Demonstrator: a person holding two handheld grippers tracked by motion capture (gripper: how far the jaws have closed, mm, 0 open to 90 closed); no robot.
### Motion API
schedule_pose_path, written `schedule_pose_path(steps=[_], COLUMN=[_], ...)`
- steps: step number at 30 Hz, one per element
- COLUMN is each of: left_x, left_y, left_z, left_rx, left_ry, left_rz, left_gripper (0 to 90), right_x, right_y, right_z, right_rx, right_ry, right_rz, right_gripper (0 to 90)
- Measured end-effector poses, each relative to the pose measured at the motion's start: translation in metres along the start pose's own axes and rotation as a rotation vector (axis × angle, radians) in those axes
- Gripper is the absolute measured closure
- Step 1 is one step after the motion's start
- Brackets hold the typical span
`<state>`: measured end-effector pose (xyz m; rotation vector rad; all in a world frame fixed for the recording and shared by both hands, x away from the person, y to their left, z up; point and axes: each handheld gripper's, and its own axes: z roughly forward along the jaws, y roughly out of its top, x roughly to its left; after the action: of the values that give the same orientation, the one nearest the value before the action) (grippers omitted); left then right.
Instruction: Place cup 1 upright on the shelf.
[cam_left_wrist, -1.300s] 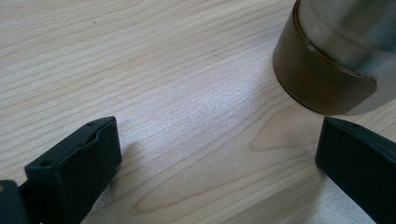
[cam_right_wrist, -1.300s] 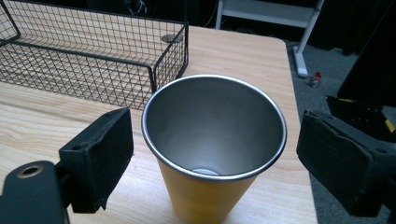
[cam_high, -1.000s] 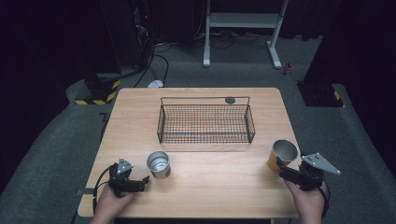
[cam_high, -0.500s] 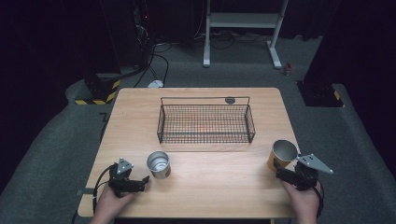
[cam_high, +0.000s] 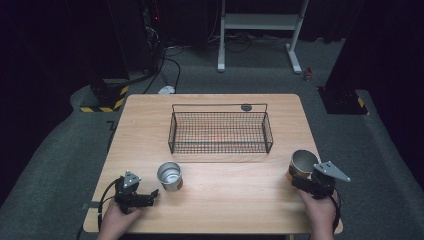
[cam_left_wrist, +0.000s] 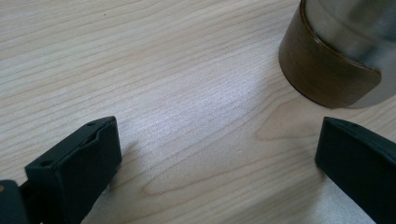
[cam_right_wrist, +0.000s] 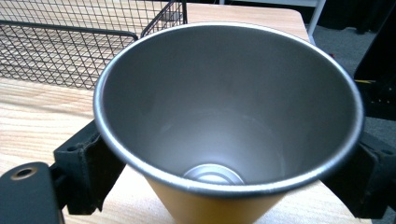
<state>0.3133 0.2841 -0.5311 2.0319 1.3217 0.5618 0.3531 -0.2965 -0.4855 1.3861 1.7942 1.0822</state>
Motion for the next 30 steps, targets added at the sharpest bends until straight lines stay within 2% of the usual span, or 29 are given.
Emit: schedule_pose_path(steps=[7, 13, 30], left_x=[-0.0003, -0.0001, -0.0001], left_y=[-0.0028, -0.0037, -0.0039], left_z=[-0.0024, -0.0034, -0.0038], left_rx=[-0.002, -0.001, 0.001], left_ry=[0.007, 0.013, 0.014], left_rz=[-0.021, -0.021, -0.022], left_gripper=[0.7, 0.7, 0.7], right_x=[-0.0011, -0.0024, 0.0015], right_y=[0.0029, 0.004, 0.0066], right_z=[0.0038, 0.0039, 0.0026], right_rx=[-0.007, -0.019, -0.01], right_ry=[0.001, 0.023, 0.025], right_rz=[0.018, 0.031, 0.009], right_gripper=[9.3, 11.0, 13.5])
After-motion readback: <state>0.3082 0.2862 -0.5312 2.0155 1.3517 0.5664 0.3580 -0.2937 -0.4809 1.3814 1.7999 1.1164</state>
